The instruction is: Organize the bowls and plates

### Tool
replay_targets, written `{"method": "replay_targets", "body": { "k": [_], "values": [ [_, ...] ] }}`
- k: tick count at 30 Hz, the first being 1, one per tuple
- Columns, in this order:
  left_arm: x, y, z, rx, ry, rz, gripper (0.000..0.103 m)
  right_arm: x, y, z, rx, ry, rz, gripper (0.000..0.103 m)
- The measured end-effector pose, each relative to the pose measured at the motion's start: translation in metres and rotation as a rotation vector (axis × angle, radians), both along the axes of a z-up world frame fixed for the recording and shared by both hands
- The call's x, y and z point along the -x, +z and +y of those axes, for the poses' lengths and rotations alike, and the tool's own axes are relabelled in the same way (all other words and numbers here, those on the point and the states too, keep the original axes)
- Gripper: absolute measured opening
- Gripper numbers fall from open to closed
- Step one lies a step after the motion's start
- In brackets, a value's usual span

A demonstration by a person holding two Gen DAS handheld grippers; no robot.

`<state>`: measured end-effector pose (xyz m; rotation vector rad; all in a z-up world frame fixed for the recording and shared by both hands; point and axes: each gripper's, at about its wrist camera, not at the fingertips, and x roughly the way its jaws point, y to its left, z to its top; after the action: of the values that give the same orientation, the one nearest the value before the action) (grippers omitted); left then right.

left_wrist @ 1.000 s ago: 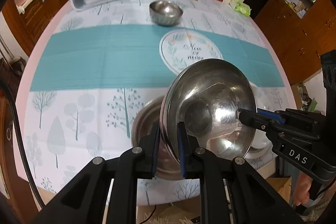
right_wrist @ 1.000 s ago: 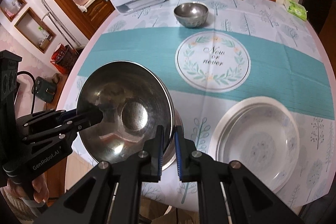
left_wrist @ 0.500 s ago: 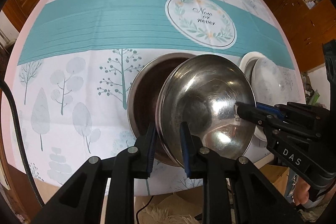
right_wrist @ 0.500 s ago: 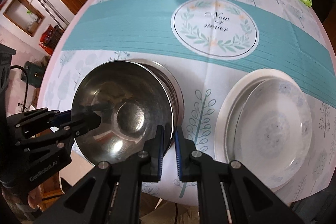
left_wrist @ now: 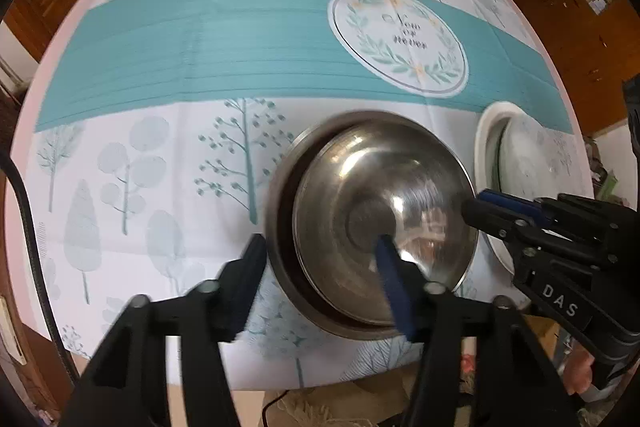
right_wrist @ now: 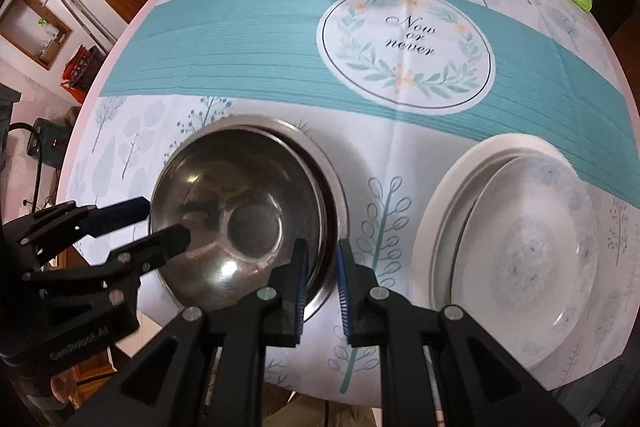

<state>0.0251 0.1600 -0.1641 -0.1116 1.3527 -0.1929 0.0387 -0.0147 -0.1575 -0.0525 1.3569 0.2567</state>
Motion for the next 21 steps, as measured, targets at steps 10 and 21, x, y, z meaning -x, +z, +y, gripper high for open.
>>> {"method": "replay_targets", "body": {
  "k": [10, 21],
  "values": [
    [-0.003, 0.004, 0.006, -0.004, 0.019, -0.002, 0.064, 0.0, 0.001, -0.003, -0.017, 0.0, 0.007, 0.015],
    [0.006, 0.024, -0.01, -0.039, 0.034, -0.04, 0.072, 0.01, 0.012, -0.008, -0.029, 0.031, -0.019, 0.015]
  ]
}}
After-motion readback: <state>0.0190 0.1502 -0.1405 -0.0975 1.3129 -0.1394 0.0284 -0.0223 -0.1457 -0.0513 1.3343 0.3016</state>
